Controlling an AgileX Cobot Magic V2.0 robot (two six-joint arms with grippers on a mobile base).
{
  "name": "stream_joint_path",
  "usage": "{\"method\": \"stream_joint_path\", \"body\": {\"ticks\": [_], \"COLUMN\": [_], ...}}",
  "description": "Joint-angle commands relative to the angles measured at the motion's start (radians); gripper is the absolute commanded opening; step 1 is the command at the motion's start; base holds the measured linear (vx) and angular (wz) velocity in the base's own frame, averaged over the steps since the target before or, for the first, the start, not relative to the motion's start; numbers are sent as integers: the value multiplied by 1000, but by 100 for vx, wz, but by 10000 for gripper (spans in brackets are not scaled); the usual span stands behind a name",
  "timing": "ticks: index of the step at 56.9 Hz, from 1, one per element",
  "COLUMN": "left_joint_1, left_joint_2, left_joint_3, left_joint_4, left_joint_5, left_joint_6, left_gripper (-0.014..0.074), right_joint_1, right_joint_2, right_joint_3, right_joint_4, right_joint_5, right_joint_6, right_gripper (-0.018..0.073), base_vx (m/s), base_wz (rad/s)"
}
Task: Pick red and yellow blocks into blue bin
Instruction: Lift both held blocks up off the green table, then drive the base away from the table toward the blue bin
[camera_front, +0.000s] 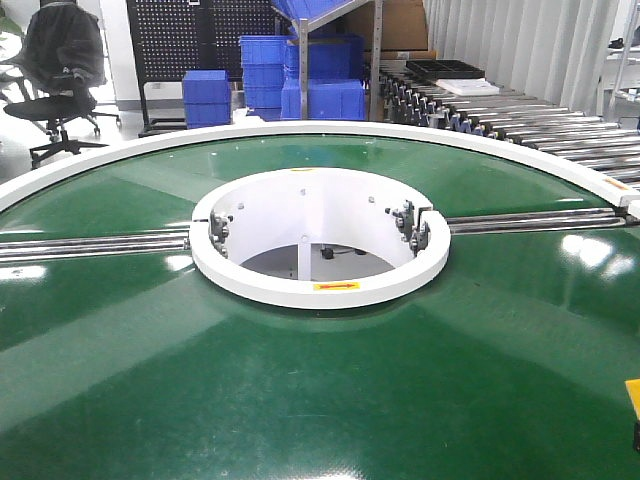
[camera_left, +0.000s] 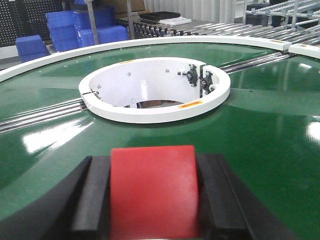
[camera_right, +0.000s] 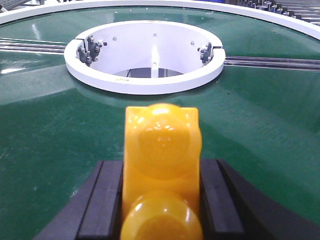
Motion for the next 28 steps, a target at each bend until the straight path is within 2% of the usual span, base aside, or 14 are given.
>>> {"method": "stream_joint_path", "body": {"ticks": [1,28], "left_joint_1": [-2,-2], "left_joint_2": [10,10], "left_joint_3": [-27,-27], "left_joint_4": [-9,-9], "left_joint_5": [-84,-84], "left_joint_6": [-2,-2], "left_gripper": [1,1], "right_joint_1": [-6,-6], "right_joint_2": [4,4], "right_joint_3": [-30,-30], "right_joint_4": [0,0], "right_joint_5": [-82,-82], "right_joint_6": [-4,-4], "right_gripper": [-10,-10], "base_vx": [0,0], "base_wz": [0,0]}}
